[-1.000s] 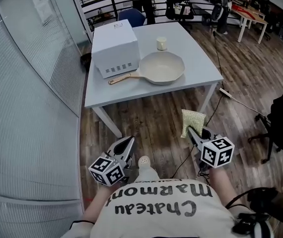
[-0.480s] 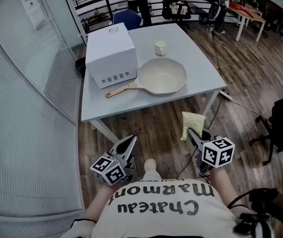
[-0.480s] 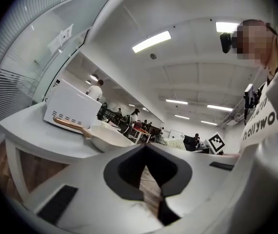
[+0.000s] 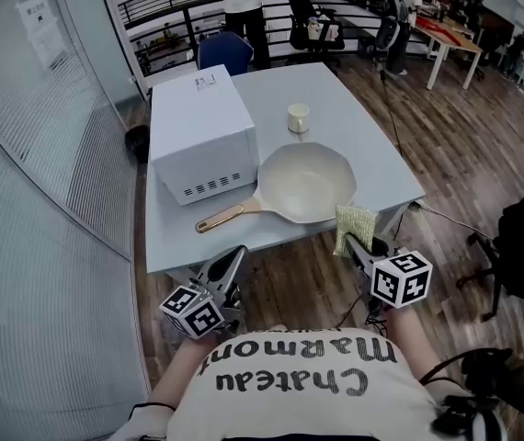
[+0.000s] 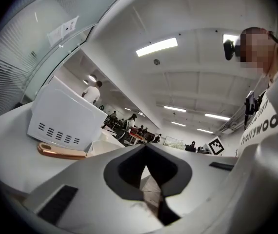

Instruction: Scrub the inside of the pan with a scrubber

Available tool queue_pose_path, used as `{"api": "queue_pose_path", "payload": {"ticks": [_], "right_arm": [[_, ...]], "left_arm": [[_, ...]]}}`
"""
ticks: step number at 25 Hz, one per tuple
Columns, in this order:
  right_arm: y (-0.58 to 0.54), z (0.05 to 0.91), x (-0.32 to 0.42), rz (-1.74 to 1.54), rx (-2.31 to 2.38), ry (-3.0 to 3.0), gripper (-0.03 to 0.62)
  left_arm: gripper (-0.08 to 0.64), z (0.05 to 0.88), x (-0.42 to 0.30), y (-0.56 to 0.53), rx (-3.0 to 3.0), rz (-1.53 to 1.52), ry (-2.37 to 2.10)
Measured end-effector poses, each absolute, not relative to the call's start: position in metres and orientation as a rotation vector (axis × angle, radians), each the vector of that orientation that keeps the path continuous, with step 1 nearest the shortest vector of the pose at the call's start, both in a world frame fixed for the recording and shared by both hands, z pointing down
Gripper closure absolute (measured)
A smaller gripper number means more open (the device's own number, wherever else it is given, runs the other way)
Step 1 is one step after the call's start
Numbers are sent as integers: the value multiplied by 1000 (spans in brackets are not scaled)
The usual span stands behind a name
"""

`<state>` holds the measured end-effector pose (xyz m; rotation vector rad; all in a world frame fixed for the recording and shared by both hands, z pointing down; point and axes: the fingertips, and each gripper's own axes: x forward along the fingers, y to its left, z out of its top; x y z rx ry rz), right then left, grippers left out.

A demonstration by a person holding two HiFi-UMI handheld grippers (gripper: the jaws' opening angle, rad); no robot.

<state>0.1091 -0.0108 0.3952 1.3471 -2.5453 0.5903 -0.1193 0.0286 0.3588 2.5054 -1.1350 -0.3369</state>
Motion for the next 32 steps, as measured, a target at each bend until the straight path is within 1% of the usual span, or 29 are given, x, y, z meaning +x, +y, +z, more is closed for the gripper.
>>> {"api": "queue_pose_path", "payload": {"ticks": [4, 12, 15, 17, 19, 20, 21, 22, 24, 26, 28, 29, 32], "right_arm": [[-46, 396, 98, 581, 1393, -2524, 538], [-94, 395, 71, 550, 1414, -2512, 538], [-103, 397, 65, 551, 1403, -2508, 538], [-107, 401, 64, 554, 1395, -2500, 538], [-111, 405, 65, 568, 1397, -2493, 538], [-112, 407, 66, 576, 1397, -2488, 538], [-114, 410, 68, 583, 1394, -2481, 538], [-117, 412, 69, 586, 1389, -2472, 538], [-124, 417, 71, 589, 1379, -2462, 538], [-136, 419, 71, 600, 1375, -2468, 538], [-149, 421, 68, 616, 1351, -2487, 538], [-155, 422, 64, 621, 1325, -2498, 538], [-175, 434, 54, 631, 1224, -2501, 538]], "left_arm": [[563, 361, -132, -7, 2582, -301, -1093], [575, 365, -156, -61, 2644, -84, -1176], [570, 371, -158, -74, 2701, 84, -1193], [532, 379, -155, -85, 2753, 252, -1187], [529, 389, -148, -97, 2776, 387, -1150], [495, 394, -143, -102, 2771, 426, -1111], [389, 400, -137, -107, 2753, 444, -1057], [311, 405, -131, -111, 2729, 449, -997], [242, 414, -122, -119, 2702, 492, -923], [241, 428, -117, -129, 2726, 671, -916], [218, 449, -116, -135, 2744, 902, -903], [218, 458, -116, -138, 2741, 990, -896], [218, 480, -120, -142, 2705, 1179, -873]]}}
